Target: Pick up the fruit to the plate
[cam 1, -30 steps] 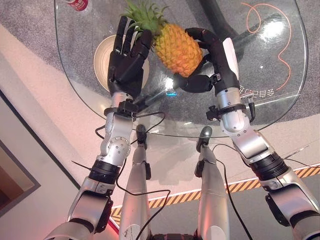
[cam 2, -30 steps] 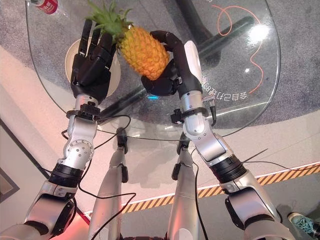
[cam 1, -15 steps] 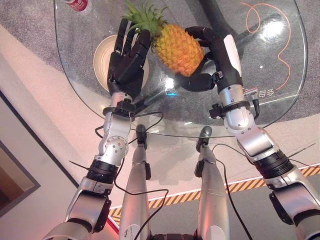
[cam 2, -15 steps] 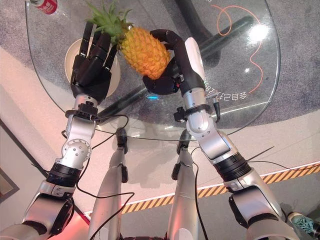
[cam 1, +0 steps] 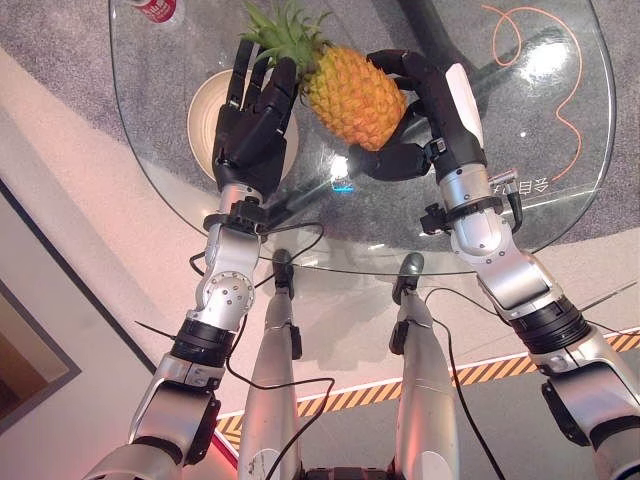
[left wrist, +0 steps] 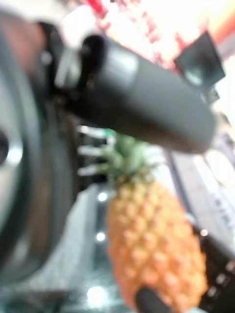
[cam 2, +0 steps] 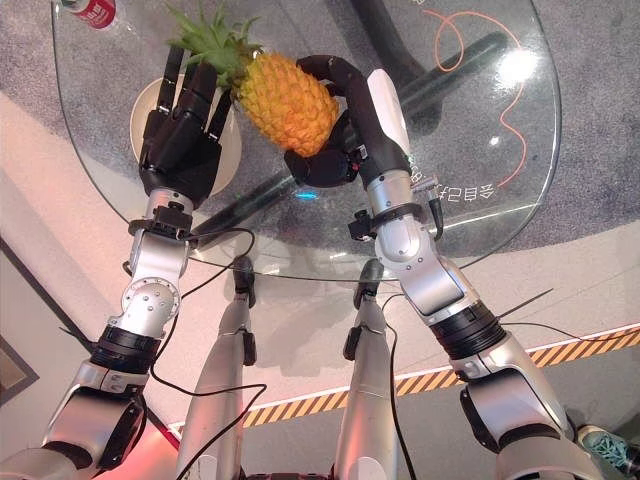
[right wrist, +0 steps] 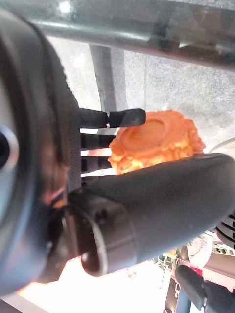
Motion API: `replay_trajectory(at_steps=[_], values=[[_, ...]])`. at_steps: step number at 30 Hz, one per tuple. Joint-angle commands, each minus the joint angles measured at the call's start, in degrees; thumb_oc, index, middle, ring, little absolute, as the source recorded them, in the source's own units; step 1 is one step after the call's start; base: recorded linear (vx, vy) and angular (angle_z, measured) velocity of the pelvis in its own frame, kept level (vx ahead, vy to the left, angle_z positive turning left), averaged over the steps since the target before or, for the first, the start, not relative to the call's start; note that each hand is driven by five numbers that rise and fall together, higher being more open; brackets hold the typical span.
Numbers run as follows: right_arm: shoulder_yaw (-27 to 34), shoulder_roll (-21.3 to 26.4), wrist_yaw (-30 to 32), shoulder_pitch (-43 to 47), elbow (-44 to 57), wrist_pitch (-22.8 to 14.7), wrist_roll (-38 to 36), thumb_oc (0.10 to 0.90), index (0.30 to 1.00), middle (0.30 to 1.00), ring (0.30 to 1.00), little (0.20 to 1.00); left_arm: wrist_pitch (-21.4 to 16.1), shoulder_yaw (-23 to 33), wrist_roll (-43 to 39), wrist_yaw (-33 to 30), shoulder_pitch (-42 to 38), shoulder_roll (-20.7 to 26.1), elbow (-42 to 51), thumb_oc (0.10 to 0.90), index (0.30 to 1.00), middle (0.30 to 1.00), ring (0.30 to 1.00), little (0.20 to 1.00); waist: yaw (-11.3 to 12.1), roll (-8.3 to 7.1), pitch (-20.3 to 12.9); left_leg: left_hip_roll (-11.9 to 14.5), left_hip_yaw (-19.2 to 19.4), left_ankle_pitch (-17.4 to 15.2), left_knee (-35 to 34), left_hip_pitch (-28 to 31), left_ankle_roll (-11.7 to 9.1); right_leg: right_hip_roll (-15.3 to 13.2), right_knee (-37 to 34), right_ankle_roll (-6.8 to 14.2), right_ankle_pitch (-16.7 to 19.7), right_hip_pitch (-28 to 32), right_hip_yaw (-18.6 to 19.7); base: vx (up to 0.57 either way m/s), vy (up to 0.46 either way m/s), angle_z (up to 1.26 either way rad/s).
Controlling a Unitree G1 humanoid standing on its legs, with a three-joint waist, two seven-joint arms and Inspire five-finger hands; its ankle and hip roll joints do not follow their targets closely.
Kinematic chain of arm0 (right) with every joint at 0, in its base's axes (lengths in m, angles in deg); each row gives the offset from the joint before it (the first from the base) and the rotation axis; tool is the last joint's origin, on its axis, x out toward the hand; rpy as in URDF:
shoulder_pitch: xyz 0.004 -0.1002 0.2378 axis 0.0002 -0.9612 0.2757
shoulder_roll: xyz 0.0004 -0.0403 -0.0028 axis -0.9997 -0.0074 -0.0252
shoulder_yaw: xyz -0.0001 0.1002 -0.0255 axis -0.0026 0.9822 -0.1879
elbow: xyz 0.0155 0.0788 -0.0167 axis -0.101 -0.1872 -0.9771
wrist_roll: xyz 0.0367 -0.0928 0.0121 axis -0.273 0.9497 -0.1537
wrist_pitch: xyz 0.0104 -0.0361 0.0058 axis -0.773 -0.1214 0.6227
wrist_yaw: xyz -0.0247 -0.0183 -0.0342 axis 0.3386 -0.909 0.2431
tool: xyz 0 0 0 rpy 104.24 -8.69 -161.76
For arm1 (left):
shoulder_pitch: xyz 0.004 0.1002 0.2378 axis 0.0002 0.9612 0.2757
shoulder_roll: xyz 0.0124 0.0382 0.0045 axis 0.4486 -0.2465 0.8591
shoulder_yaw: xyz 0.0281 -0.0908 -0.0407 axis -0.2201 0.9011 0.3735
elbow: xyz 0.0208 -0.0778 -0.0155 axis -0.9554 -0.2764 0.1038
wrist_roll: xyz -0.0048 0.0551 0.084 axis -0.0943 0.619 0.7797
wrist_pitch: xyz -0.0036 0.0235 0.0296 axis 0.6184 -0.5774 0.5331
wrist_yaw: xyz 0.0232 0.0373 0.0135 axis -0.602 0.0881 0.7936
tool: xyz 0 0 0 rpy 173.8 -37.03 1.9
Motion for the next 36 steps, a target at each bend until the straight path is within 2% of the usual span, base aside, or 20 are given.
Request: replay_trajectory(at_steps=[1, 11, 20, 36], values=[[-7.2, -1.2, -5.4, 9.5, 14.9, -7.0, 0.6, 0.1, 0.3, 0.3, 0.3, 0.2, 0.7, -5.1, 1.2, 7.6, -8.1, -1.3, 8.7, 0.8, 0.9, 0.9, 0.9, 0.9, -0.3, 0.21, -0.9, -2.9, 0.7, -2.0, 1.4, -0.2, 1.0, 1.2, -5.6, 0.4, 2.3, 3.5, -2.9, 0.0, 0.0, 0.0], [-5.8, -1.0, -0.3, 8.7, 14.3, -8.1, 0.4, 0.1, 0.3, 0.3, 0.3, 0.2, -2.3, -5.2, 9.3, 1.0, -8.1, -0.5, 7.6, 0.8, 0.9, 0.9, 0.9, 0.9, -0.3, 0.16, -0.9, -3.0, 0.5, -2.0, 1.5, -0.4, 1.0, 1.3, -5.5, 0.4, 2.2, 3.4, -2.9, 0.0, 0.0, 0.0], [-2.9, -1.4, 2.6, 7.6, 14.8, -9.2, 1.1, 0.1, 0.3, 0.3, 0.3, 0.2, -2.7, -3.5, 14.8, -6.4, -7.6, -0.6, 6.3, 0.8, 0.9, 0.9, 0.9, 0.9, -0.2, 0.08, -0.9, -3.1, 0.4, -2.0, 1.8, -0.8, 1.0, 1.4, -5.2, 0.4, 1.9, 3.1, -3.0, 0.0, 0.0, 0.0], [-2.3, -2.5, 0.4, 7.2, 15.4, -9.4, 1.4, 0.1, 0.3, 0.3, 0.3, 0.2, -1.9, -1.9, 14.7, -8.0, -7.3, -1.7, 6.3, 0.8, 0.9, 0.9, 0.9, 0.9, -0.1, 0.29, -0.9, -3.1, 0.3, -1.9, 1.9, -0.9, 0.9, 1.3, -4.9, 0.4, 1.9, 2.9, -3.0, 0.0, 0.0, 0.0]])
